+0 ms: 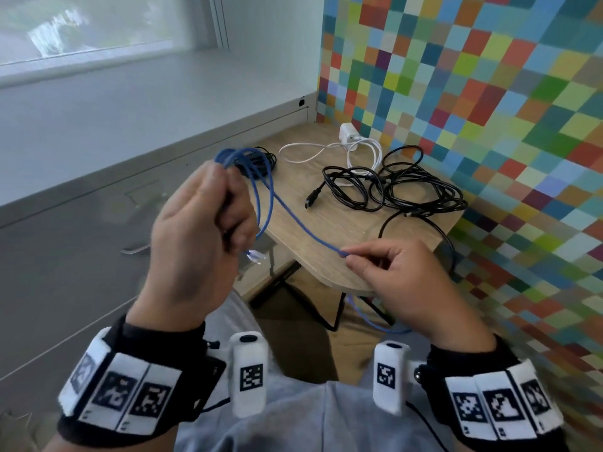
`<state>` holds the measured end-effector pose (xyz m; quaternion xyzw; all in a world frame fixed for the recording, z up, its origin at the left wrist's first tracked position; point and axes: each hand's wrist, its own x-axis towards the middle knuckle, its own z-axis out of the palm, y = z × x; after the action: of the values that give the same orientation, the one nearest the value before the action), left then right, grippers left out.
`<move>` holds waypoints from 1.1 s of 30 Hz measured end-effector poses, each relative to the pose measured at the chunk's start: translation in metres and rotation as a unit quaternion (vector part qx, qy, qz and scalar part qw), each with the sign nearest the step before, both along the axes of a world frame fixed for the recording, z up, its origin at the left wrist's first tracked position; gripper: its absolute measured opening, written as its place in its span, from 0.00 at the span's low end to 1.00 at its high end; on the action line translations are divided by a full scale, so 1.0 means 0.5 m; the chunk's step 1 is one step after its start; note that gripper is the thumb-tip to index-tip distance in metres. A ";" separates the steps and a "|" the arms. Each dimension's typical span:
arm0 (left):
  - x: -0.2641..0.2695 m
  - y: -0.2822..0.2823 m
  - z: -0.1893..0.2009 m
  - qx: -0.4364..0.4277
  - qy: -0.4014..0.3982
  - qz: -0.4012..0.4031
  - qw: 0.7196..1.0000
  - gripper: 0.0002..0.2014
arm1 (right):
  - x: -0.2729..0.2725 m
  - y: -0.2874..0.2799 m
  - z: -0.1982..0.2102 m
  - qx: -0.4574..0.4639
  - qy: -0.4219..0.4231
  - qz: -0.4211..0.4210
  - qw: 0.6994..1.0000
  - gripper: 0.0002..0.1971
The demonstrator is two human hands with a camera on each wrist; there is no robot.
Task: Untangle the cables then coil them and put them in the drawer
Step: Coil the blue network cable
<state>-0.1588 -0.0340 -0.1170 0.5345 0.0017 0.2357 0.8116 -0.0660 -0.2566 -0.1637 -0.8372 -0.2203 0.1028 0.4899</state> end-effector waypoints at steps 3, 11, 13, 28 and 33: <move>0.009 -0.021 -0.019 0.191 0.035 0.038 0.980 0.13 | -0.030 0.025 0.009 -0.087 -0.045 0.054 0.994 0.06; 0.008 -0.064 -0.045 0.560 0.123 0.019 0.819 0.16 | -0.055 0.046 0.038 -0.011 -0.207 0.092 0.974 0.03; 0.008 -0.063 -0.038 0.557 0.147 -0.007 0.817 0.16 | -0.053 0.037 0.045 0.024 -0.200 0.086 0.976 0.04; -0.017 0.041 -0.025 0.150 0.169 -0.242 0.944 0.23 | -0.013 -0.016 0.061 0.170 -0.113 -0.012 0.979 0.05; -0.016 0.036 -0.024 -0.062 0.080 -0.337 0.936 0.16 | -0.008 -0.003 0.040 0.196 -0.069 -0.055 0.977 0.07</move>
<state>-0.1666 -0.0159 -0.1289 0.4692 -0.0984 -0.0956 0.8723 -0.0698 -0.2581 -0.1435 -0.7407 -0.2235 -0.0276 0.6329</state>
